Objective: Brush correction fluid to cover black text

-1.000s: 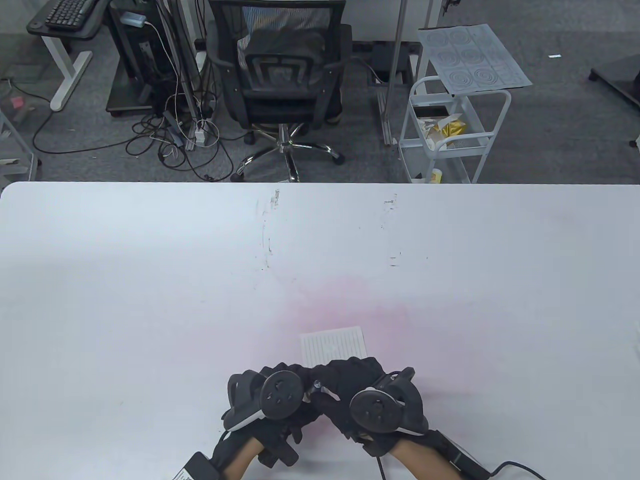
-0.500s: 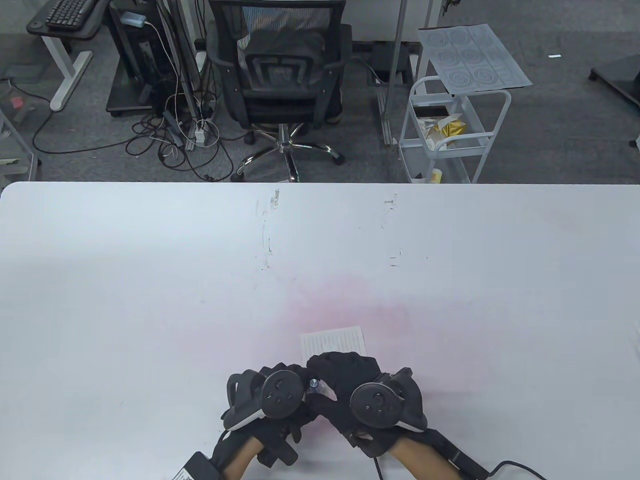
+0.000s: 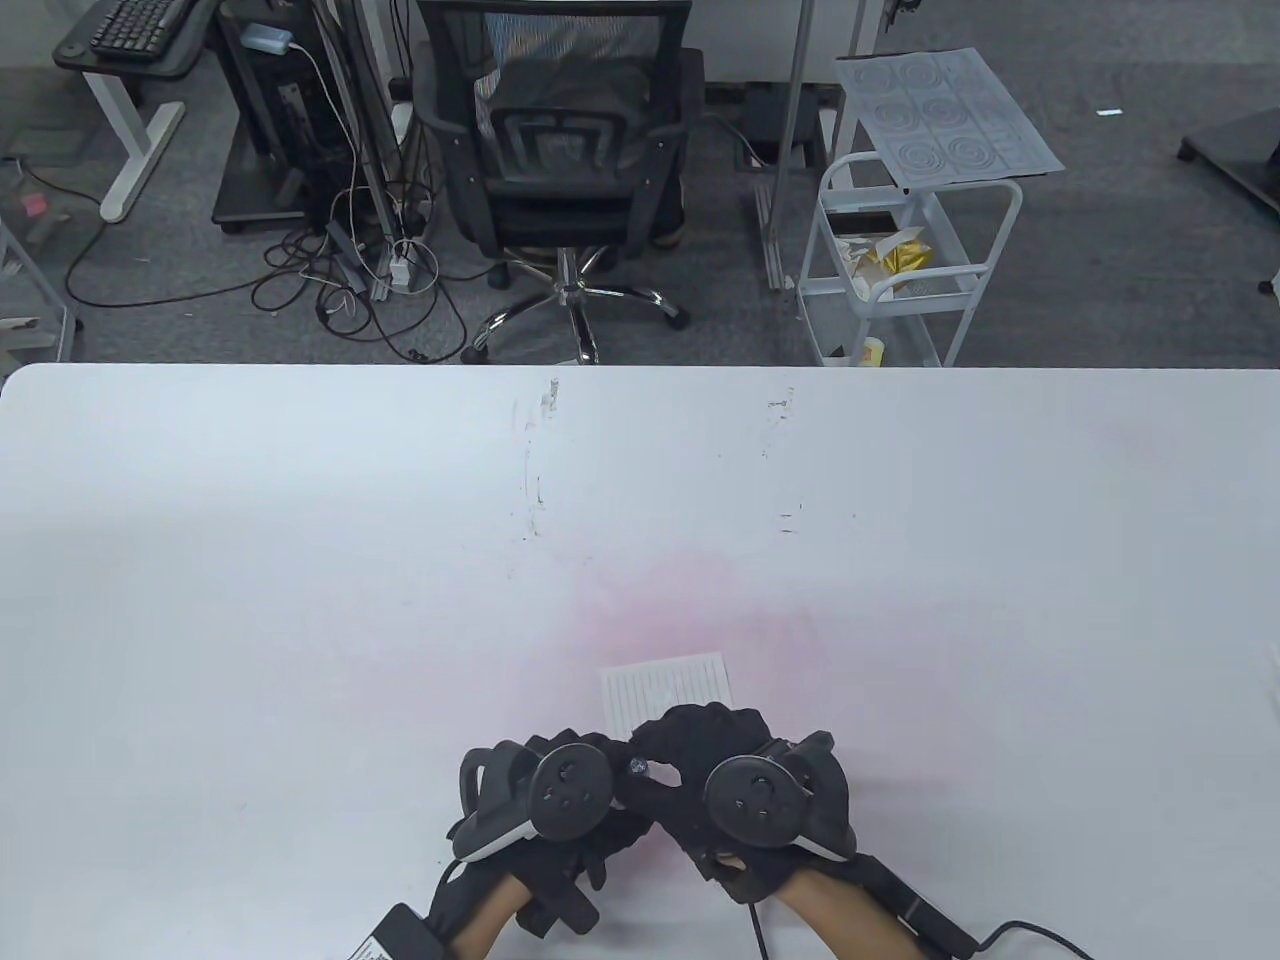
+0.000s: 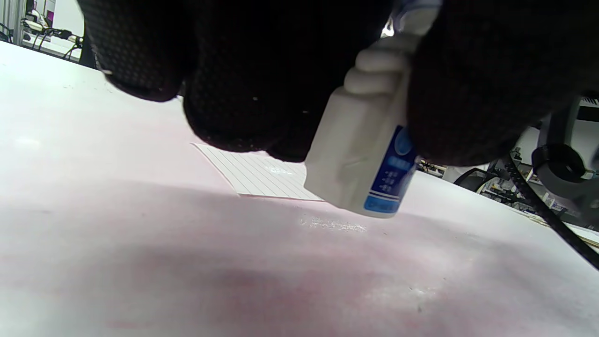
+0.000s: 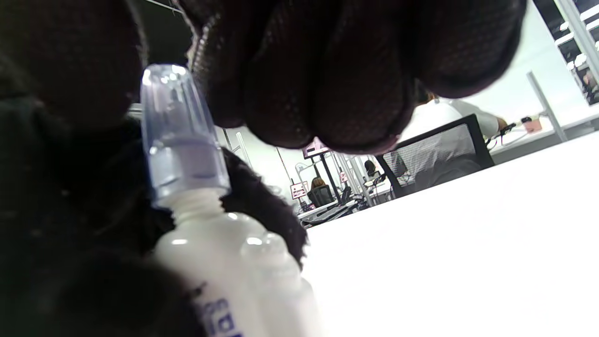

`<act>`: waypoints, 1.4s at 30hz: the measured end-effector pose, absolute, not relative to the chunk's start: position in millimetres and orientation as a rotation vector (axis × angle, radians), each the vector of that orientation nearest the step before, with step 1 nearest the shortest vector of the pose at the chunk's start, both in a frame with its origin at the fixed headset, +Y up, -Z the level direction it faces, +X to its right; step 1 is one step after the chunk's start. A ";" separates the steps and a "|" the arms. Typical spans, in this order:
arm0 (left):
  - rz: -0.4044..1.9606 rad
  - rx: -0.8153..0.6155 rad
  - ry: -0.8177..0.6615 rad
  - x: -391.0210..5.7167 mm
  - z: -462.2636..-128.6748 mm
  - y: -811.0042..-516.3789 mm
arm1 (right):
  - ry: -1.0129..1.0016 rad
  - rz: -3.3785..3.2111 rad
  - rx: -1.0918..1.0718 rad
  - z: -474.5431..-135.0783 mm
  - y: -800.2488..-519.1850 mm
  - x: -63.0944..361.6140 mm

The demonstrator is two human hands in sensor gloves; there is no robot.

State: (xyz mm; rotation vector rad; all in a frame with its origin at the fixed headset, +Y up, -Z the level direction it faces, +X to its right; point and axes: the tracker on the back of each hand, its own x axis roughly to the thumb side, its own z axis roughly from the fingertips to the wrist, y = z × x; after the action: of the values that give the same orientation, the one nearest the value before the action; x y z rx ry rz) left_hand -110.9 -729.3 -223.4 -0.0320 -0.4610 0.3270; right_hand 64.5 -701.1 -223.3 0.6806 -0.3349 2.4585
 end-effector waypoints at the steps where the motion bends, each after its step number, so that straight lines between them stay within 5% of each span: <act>1: 0.325 -0.032 -0.460 -111.0 -223.3 -729.1 | -0.292 2.414 0.696 -224.4 -701.4 65.7; 7: 0.326 -0.032 -0.465 -110.4 -222.9 -728.7 | -0.154 2.349 0.780 -225.7 -702.7 63.8; 16: 0.316 -0.050 -0.474 -109.0 -222.7 -729.9 | -0.380 2.546 0.683 -221.4 -698.1 62.4; 23: 0.324 -0.048 -0.472 -108.9 -222.9 -729.9 | -0.082 2.404 0.824 -225.1 -701.4 61.9; 34: 0.322 -0.048 -0.483 -108.1 -222.3 -729.3 | -0.323 2.578 0.688 -223.8 -698.1 63.6; 42: 0.327 -0.038 -0.479 -109.3 -222.8 -728.8 | -0.036 2.365 0.837 -227.6 -701.9 64.3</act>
State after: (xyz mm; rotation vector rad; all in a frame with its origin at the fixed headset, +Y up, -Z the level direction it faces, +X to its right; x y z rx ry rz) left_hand -109.3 -728.8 -222.8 -0.0379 -0.4789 0.3269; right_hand 64.3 -701.9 -227.6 0.8371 -0.0361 2.3649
